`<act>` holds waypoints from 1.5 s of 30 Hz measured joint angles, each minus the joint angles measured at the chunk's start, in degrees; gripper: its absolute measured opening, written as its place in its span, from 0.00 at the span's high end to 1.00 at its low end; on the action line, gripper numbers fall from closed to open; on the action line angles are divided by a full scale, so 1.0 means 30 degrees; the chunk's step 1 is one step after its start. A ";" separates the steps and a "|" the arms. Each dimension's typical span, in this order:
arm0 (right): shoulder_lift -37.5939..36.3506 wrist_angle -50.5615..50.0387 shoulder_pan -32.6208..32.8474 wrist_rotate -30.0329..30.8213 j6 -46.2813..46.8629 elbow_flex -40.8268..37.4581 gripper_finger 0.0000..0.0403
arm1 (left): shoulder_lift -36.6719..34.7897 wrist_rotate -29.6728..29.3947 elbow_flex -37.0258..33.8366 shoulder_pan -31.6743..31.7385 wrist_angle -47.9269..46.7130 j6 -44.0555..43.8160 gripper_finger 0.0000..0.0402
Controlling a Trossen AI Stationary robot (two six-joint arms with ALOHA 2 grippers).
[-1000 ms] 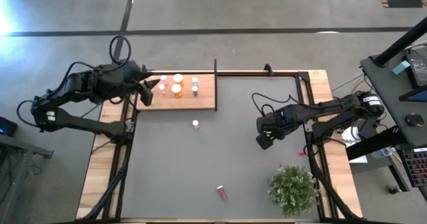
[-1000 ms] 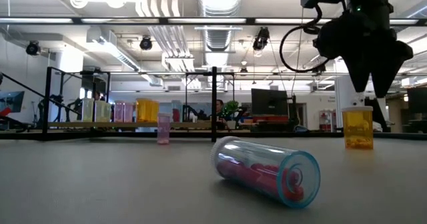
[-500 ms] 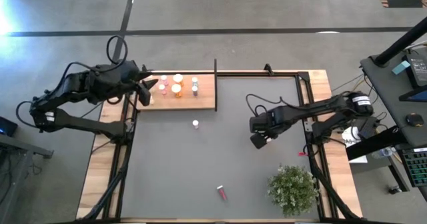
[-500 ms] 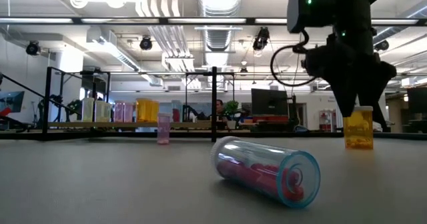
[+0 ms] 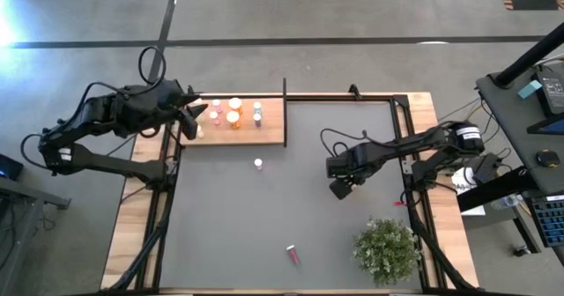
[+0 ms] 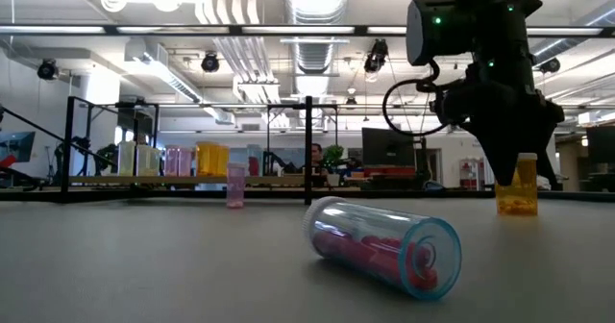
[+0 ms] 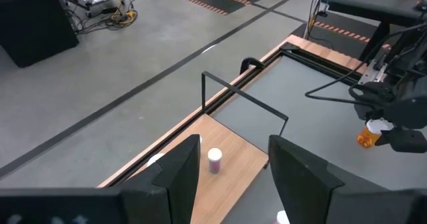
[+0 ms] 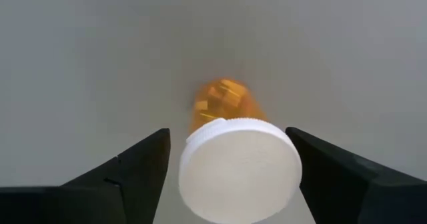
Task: Pick and place medicine bottles onto shelf by color
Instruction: Move the orange pill bottle to the center of the table
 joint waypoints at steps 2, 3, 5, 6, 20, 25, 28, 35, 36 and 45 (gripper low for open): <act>-0.0225 0.0013 0.0000 -0.0007 0.0000 0.0000 0.30 | -0.0003 0.0000 0.0000 0.0000 -0.0005 -0.0006 0.60; -0.0274 0.0027 0.0000 -0.0014 0.0014 0.0007 0.30 | -0.0007 -0.0001 0.0000 0.0000 -0.0004 0.0001 0.60; -0.0326 0.0050 0.0000 -0.0227 0.0163 0.0039 0.31 | -0.0001 0.0000 0.0000 0.0000 -0.0006 0.0001 0.60; -0.0326 0.0054 0.0000 -0.0348 0.0165 0.0083 0.32 | 0.0010 -0.0003 0.0000 0.0000 -0.0006 0.0001 0.60; -0.0326 0.0335 0.0000 -0.0408 0.0155 0.1088 0.51 | 0.0024 -0.0007 -0.0022 0.0000 -0.0013 0.0015 0.60; -0.0192 0.1336 0.0000 -0.0069 0.0026 0.2636 0.49 | 0.0006 -0.0007 -0.0029 0.0000 -0.0028 0.0022 0.60; 0.0691 0.1684 0.0000 0.0682 -0.0446 0.4168 0.49 | 0.0006 -0.0007 -0.0029 -0.0007 -0.0041 0.0022 0.60; 0.5203 0.0812 -0.0088 0.0710 -0.3825 0.9276 0.49 | 0.0014 -0.0007 -0.0029 -0.0015 -0.0159 0.0016 0.60; 0.5830 0.0388 -0.0151 0.0709 -0.4367 1.0062 0.49 | -0.0024 -0.0007 -0.0029 -0.0015 -0.0166 0.0016 0.60; 0.9838 -0.0708 -0.1184 0.1014 -0.7189 1.5215 0.49 | -0.0569 0.0000 -0.0029 -0.0015 -0.0181 0.0016 0.60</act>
